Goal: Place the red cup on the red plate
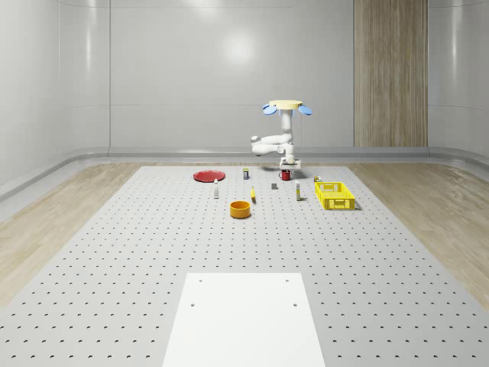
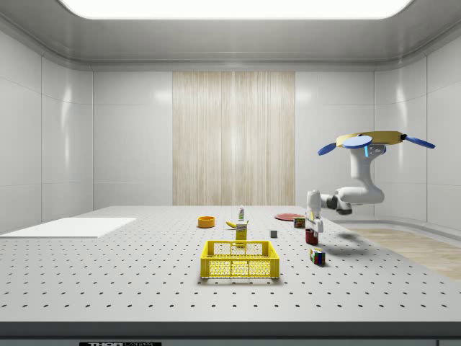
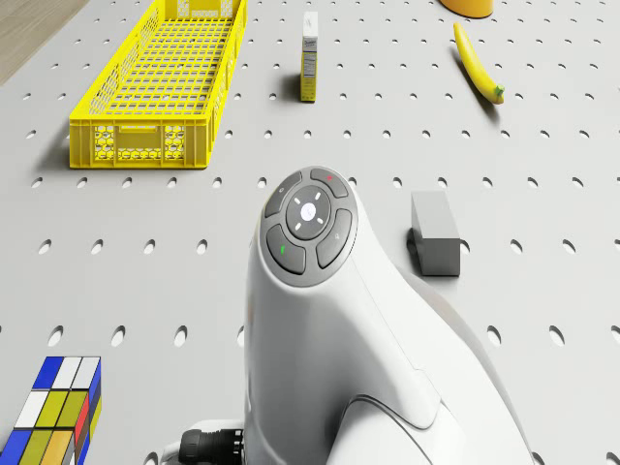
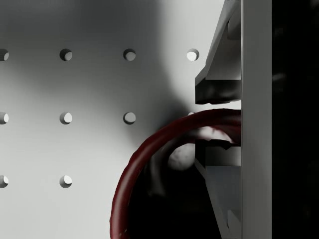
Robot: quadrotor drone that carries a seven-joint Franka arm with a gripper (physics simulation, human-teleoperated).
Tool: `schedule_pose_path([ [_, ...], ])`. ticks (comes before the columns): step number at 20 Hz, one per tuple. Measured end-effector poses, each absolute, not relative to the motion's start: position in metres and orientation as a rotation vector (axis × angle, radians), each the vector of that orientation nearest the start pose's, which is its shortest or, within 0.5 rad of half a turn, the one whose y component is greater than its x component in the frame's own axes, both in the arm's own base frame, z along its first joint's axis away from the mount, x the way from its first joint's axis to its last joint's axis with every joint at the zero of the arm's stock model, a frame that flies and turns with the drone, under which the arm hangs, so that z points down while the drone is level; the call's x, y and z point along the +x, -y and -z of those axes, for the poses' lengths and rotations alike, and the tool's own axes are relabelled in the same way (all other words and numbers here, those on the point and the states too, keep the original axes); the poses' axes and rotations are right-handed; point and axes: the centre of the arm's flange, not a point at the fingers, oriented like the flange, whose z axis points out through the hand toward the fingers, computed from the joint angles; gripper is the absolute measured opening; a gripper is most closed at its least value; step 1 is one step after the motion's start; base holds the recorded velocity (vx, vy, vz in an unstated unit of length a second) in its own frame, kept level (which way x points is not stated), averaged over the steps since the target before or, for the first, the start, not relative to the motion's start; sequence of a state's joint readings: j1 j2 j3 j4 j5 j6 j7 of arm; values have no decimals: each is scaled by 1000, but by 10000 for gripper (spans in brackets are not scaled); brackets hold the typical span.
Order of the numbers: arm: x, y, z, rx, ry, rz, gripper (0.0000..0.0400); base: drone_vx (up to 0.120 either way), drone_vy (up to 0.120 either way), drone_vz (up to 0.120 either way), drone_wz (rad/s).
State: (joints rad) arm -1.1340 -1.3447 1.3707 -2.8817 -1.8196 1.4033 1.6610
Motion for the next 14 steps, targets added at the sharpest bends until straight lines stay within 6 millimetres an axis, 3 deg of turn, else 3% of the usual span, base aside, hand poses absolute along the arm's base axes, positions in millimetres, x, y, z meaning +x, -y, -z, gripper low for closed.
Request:
schedule_pose_path([
  [5,307,0,-468,1,2,-785,101,0,0,120,0],
  [14,307,0,-460,1,2,-785,100,0,-116,120,0],
])
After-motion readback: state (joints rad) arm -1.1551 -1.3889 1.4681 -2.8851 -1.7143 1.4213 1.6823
